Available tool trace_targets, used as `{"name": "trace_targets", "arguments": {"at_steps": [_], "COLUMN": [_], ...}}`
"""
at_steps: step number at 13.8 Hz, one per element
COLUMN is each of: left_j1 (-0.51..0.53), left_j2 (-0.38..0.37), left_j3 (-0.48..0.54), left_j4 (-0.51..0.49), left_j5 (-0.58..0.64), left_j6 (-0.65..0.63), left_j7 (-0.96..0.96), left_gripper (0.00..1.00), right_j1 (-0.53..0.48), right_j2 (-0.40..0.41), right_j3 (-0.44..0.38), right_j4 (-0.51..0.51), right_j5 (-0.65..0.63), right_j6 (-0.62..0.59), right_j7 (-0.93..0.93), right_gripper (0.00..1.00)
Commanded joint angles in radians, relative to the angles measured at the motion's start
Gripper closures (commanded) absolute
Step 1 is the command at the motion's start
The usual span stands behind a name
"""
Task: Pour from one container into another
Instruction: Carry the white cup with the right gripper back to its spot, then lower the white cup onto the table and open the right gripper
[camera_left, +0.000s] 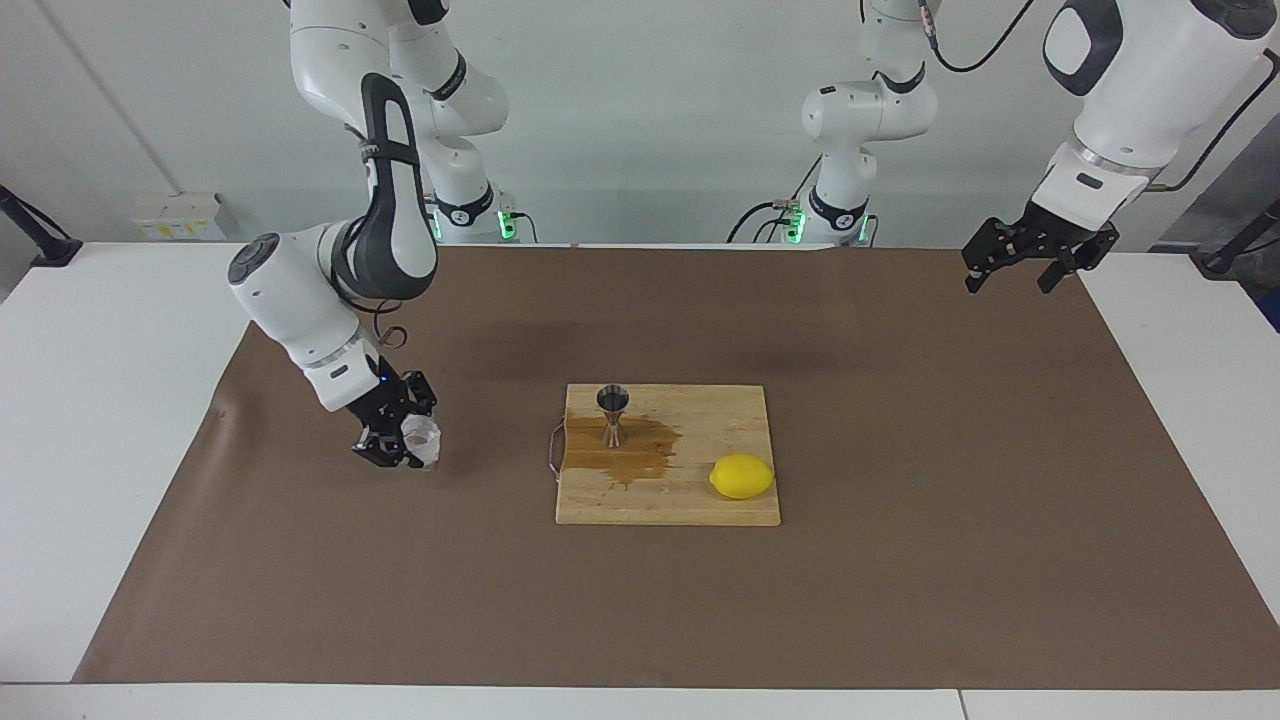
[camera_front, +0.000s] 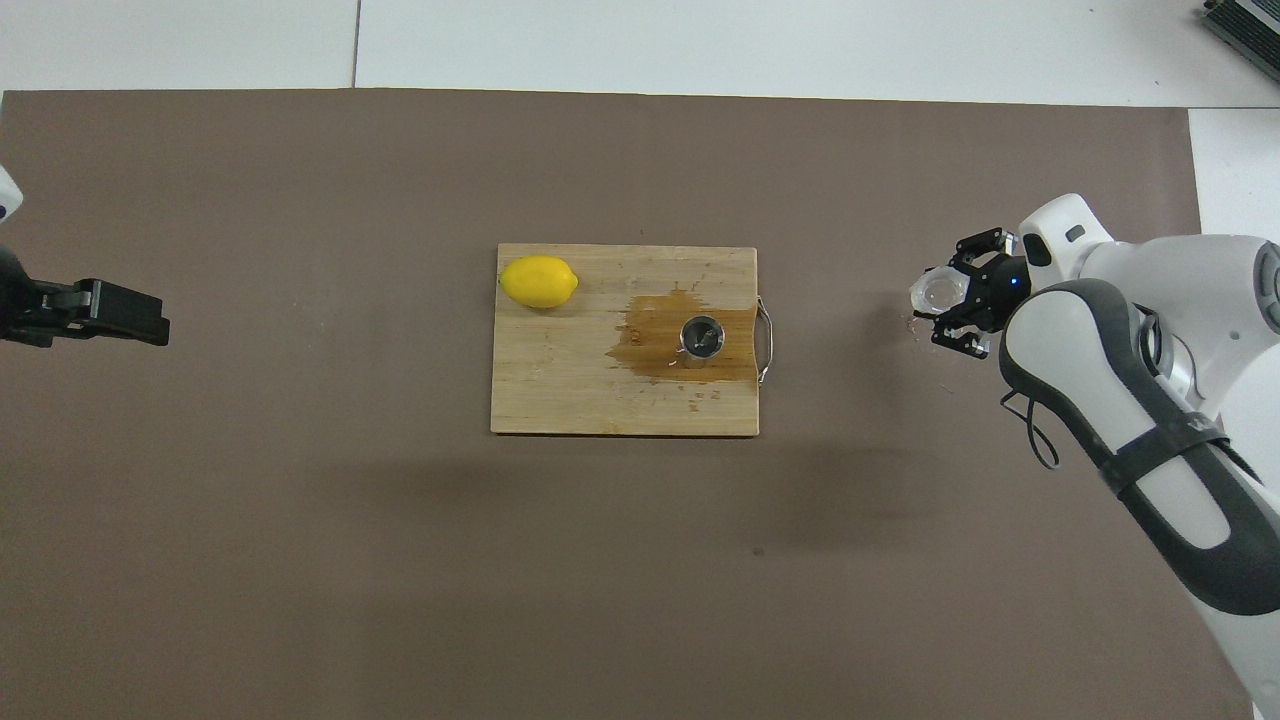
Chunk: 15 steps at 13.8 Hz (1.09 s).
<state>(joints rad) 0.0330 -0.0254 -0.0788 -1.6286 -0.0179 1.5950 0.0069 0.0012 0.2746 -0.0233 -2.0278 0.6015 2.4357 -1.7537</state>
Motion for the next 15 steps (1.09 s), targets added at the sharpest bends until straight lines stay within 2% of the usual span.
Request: {"name": "trace_targets", "arguments": {"at_steps": [1, 3, 5, 6, 7, 9, 11, 15], "left_j1": [0.002, 0.002, 0.002, 0.002, 0.002, 0.002, 0.002, 0.002], "left_j2": [-0.030, -0.030, -0.030, -0.030, -0.030, -0.030, -0.030, -0.030], "left_j3": [0.001, 0.001, 0.001, -0.001, 0.001, 0.001, 0.001, 0.001], "left_j4": [-0.033, -0.033, -0.033, -0.033, -0.033, -0.033, -0.033, -0.033], "left_j5": [0.006, 0.004, 0.004, 0.004, 0.004, 0.004, 0.004, 0.004], "left_j6": [0.002, 0.002, 0.002, 0.000, 0.002, 0.002, 0.002, 0.002], "left_j7": [0.002, 0.002, 0.002, 0.002, 0.002, 0.002, 0.002, 0.002], "left_gripper": [0.00, 0.00, 0.00, 0.00, 0.00, 0.00, 0.00, 0.00], "right_j1": [-0.044, -0.046, -0.053, -0.053, -0.049, -0.043, -0.037, -0.040], "right_j2": [0.057, 0.067, 0.083, 0.083, 0.078, 0.040, -0.004, -0.127], "right_j3": [0.013, 0.013, 0.013, 0.013, 0.013, 0.009, 0.005, 0.003], "right_j4": [-0.019, -0.019, -0.019, -0.014, -0.014, -0.014, -0.015, -0.005], "right_j5": [0.136, 0.211, 0.215, 0.213, 0.215, 0.209, 0.187, -0.055], "right_j6": [0.029, 0.032, 0.028, 0.022, 0.017, 0.006, -0.053, -0.211], "right_j7": [-0.157, -0.213, -0.214, -0.211, -0.207, -0.187, -0.138, 0.184], "right_gripper": [0.67, 0.66, 0.64, 0.37, 0.00, 0.00, 0.00, 0.00]}}
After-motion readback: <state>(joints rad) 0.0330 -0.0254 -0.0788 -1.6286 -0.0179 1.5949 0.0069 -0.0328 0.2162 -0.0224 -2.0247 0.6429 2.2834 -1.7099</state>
